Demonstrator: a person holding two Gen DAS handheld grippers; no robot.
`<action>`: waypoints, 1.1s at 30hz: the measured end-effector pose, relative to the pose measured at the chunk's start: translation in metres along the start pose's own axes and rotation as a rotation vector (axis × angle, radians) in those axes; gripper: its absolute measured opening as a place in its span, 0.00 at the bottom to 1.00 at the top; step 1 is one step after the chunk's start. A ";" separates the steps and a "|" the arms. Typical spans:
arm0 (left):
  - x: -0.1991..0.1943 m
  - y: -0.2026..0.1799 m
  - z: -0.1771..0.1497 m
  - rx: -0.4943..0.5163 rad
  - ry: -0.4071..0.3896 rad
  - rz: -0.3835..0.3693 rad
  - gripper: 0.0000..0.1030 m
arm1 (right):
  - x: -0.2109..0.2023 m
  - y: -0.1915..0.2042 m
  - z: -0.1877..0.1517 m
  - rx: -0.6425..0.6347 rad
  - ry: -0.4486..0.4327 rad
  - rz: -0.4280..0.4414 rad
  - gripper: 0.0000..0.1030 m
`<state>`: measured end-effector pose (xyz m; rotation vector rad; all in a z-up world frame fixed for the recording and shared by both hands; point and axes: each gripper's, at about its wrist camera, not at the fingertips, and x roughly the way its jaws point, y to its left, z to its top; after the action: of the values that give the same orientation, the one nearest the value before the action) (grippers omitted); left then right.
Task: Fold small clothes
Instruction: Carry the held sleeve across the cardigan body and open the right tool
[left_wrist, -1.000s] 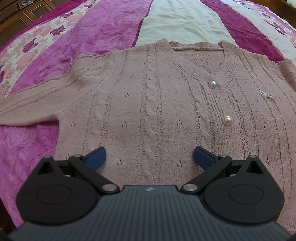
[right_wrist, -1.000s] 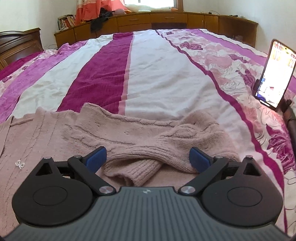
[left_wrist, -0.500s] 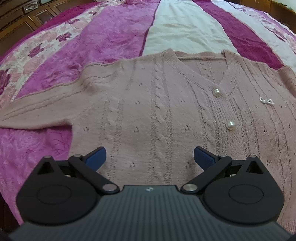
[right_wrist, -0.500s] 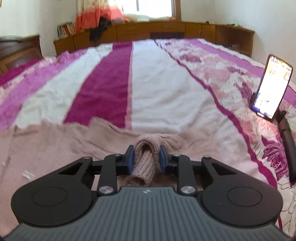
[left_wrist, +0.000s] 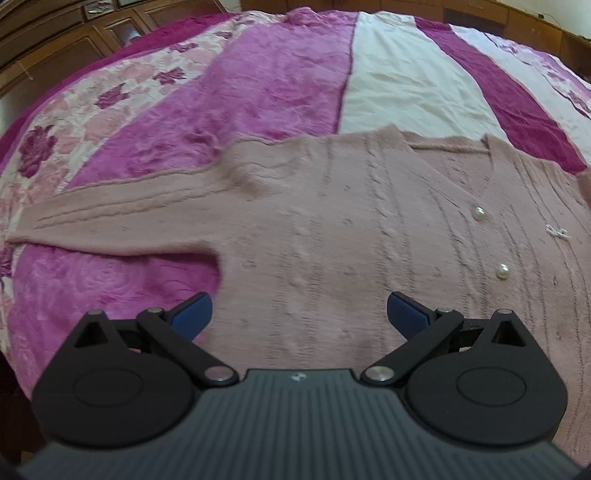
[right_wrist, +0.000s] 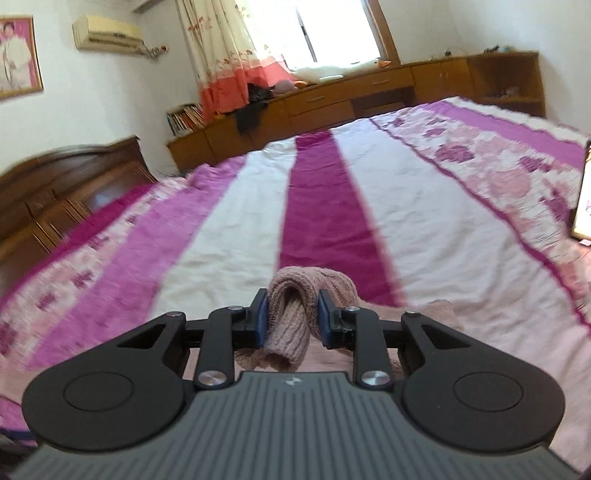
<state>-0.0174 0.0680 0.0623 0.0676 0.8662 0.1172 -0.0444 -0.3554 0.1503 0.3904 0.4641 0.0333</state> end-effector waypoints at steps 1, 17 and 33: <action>-0.001 0.004 0.001 -0.004 -0.005 0.004 1.00 | -0.001 0.009 0.001 0.014 0.000 0.015 0.29; -0.018 0.083 0.023 -0.064 -0.120 0.103 1.00 | 0.040 0.180 0.001 0.085 0.019 0.183 0.29; 0.004 0.131 0.016 -0.115 -0.102 0.114 1.00 | 0.162 0.256 -0.130 0.114 0.256 0.162 0.29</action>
<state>-0.0123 0.1980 0.0838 0.0148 0.7524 0.2680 0.0580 -0.0521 0.0697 0.5384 0.6886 0.2161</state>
